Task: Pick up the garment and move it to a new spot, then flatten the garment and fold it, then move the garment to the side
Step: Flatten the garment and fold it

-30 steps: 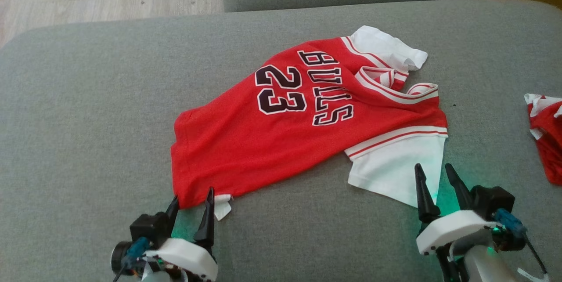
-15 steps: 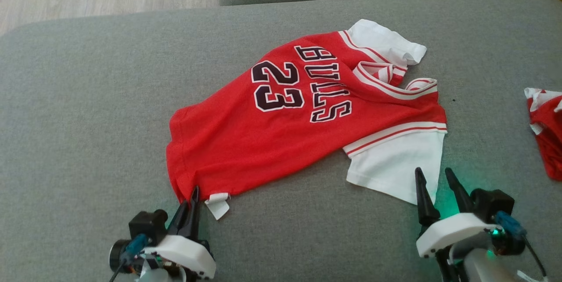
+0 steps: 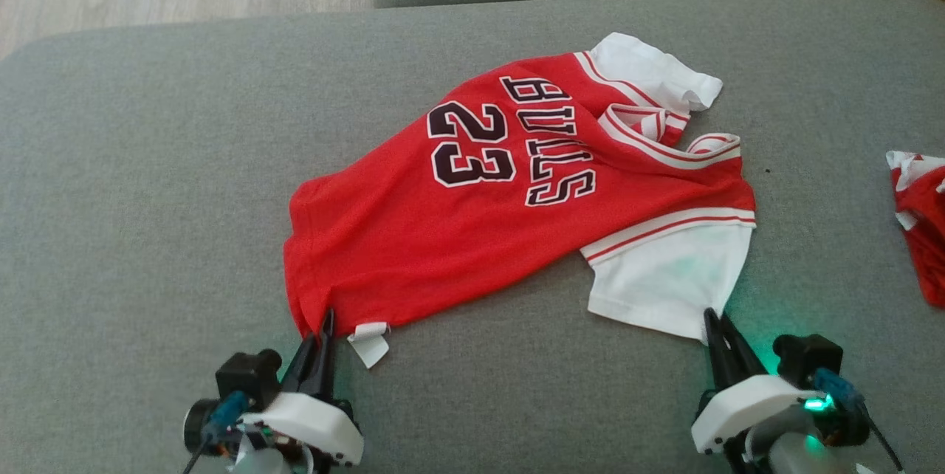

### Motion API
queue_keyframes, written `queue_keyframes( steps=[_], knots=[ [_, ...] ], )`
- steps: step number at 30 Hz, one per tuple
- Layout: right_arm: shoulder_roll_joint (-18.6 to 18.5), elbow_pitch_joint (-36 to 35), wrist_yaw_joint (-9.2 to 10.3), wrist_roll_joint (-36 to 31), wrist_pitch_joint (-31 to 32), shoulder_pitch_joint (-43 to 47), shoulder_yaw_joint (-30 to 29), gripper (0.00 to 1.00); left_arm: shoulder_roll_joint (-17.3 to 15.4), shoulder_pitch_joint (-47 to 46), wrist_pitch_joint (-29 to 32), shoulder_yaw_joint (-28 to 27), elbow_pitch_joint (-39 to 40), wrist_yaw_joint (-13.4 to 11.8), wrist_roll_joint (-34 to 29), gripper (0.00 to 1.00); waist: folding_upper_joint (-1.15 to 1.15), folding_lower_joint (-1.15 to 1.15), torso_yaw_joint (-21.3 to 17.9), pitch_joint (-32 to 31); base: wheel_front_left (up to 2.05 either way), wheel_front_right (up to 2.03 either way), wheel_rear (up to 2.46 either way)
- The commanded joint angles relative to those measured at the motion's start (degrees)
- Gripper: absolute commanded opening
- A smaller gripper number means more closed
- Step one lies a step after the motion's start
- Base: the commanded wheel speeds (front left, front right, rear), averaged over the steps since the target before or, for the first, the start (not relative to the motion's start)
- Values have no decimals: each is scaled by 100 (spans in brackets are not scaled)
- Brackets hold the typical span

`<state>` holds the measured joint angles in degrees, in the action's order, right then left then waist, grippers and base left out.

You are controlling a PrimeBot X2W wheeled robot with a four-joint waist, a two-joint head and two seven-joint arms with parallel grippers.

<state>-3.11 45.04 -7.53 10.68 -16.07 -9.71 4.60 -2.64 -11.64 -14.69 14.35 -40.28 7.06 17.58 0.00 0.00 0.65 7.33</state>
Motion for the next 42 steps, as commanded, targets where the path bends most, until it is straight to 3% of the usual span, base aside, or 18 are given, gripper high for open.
queue_keyframes(
  steps=[1,5,11,12,15,25,29,35,39,42],
  knots=[
    [24,150,4,51,107,46,228,0,-24,-127,-31,-207,204,-17,-6,0,0,0,11,-33,0,0,0],
    [14,-354,4,377,107,-130,174,0,-24,-138,-31,-345,447,-16,59,0,0,0,11,-121,0,0,0],
    [-278,-1779,4,1001,107,-724,42,0,-159,-620,-31,-579,1185,30,-160,0,0,0,42,-411,0,0,0],
    [-547,-2420,4,1341,107,-1099,9,0,-394,-1019,-31,-538,1531,39,-143,0,0,0,66,-633,0,0,0],
    [-855,-2913,4,1692,107,-1565,-30,0,-756,-1527,-31,-401,1755,40,-51,0,0,0,79,-784,0,0,0],
    [-1629,-3733,4,2277,377,-3123,104,0,-1723,-3143,552,97,2316,42,312,0,0,0,133,-998,0,0,0],
    [-1752,-3721,4,2210,652,-3746,132,0,-1891,-3642,948,186,2476,42,363,0,0,0,149,-899,0,0,0],
    [-1677,-2975,4,2114,967,-4367,287,0,-1793,-3929,1381,251,2257,-2,513,0,0,0,118,-419,0,0,0],
    [-1563,-2283,4,1897,878,-4913,349,0,-1741,-4181,1278,278,1864,-137,390,0,0,0,35,123,0,0,0],
    [-1527,-1864,4,1705,568,-5497,272,0,-1644,-4566,868,216,1575,-334,249,0,0,0,-8,463,0,0,0]
  ],
)
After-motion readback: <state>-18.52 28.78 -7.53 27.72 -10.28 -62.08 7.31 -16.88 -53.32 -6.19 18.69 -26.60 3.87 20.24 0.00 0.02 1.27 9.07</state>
